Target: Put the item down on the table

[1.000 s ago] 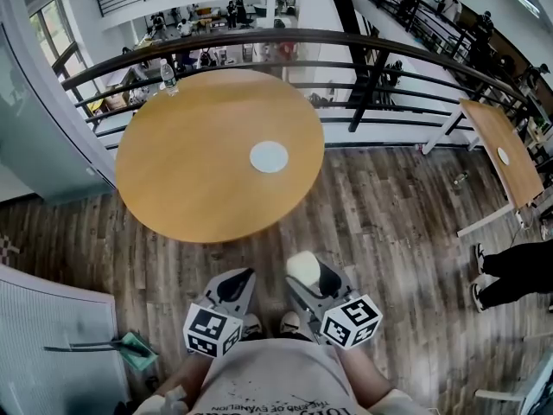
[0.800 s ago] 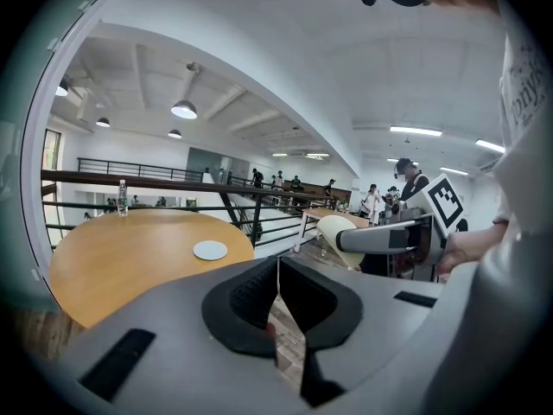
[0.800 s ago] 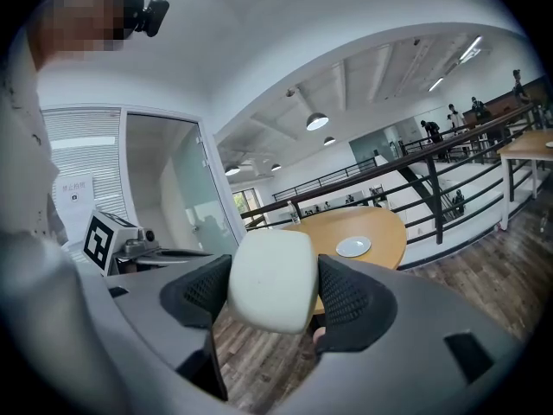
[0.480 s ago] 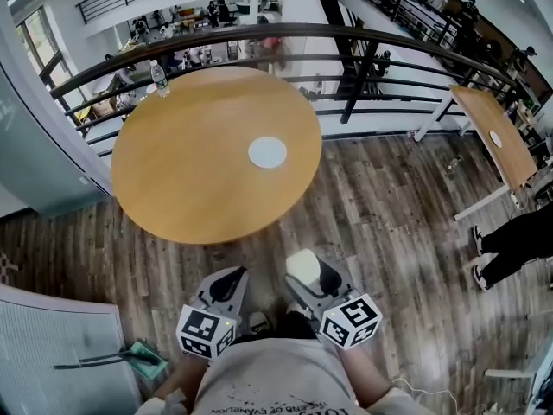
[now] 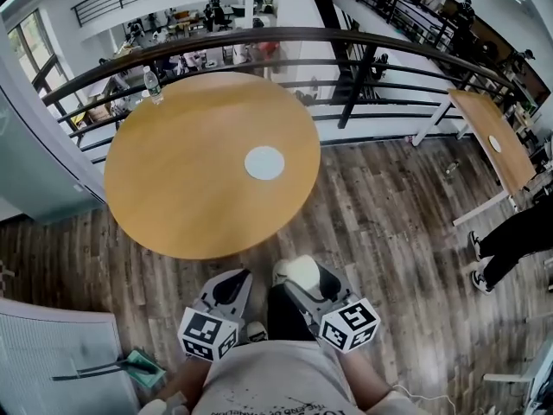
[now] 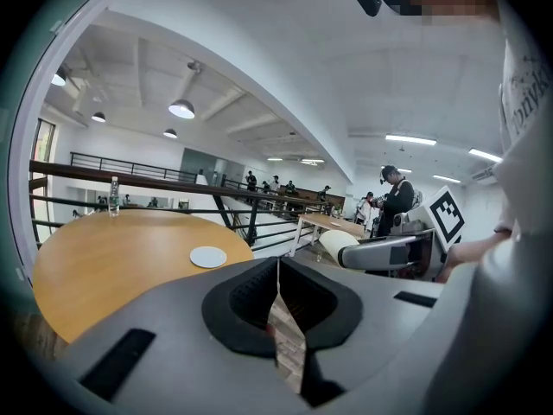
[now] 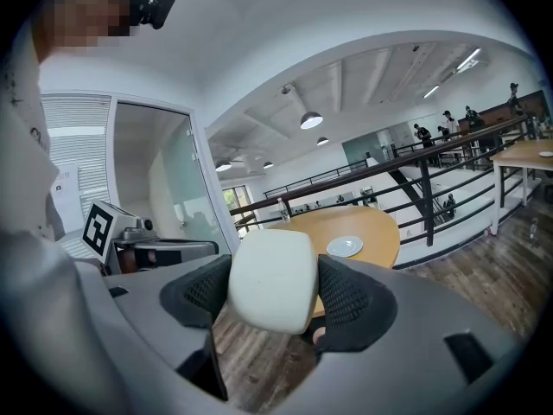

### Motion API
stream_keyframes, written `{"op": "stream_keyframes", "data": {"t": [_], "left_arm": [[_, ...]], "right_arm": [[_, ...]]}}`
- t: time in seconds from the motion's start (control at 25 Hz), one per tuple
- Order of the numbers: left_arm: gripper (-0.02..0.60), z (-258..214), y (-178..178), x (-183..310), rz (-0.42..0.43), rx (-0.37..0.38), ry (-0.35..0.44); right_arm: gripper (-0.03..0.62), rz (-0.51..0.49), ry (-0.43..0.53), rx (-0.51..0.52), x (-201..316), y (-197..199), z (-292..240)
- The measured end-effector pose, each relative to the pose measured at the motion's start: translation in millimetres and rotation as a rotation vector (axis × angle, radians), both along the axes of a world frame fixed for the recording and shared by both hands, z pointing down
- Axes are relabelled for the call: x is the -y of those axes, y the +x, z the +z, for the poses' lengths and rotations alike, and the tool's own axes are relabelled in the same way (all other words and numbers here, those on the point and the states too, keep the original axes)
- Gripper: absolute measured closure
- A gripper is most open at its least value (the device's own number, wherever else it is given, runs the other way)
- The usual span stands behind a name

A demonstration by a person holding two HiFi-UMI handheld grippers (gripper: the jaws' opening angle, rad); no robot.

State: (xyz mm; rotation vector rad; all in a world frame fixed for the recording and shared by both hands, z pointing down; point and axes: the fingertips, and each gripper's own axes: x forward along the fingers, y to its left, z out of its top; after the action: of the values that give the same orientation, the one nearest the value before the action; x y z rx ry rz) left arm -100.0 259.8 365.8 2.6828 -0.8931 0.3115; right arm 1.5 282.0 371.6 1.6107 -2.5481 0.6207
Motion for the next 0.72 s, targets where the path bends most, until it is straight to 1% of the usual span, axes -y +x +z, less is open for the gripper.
{"op": "stream_keyframes", "data": {"t": [0.32, 0.4, 0.52, 0.6, 0.72], "left_arm": [[0.554, 11, 24, 81, -0.025, 0.019, -0.001], [0.554, 14, 34, 101, -0.037, 0.019, -0.004], [0.554, 16, 54, 128, -0.048, 0.014, 0.013], [0.554, 13, 64, 156, -0.051, 0.012, 0.023], [0.554, 6, 72, 202, -0.061, 0.011, 0.017]], "right_arm": [[0.279, -0.042, 0.001, -0.021, 86, 19, 9], [0.278, -0.057, -0.002, -0.016, 107, 28, 14], [0.279, -0.089, 0.015, -0.02, 134, 43, 17], [0.279, -0.107, 0.021, -0.037, 159, 49, 13], [0.279, -0.132, 0.01, -0.05, 203, 55, 7]]}}
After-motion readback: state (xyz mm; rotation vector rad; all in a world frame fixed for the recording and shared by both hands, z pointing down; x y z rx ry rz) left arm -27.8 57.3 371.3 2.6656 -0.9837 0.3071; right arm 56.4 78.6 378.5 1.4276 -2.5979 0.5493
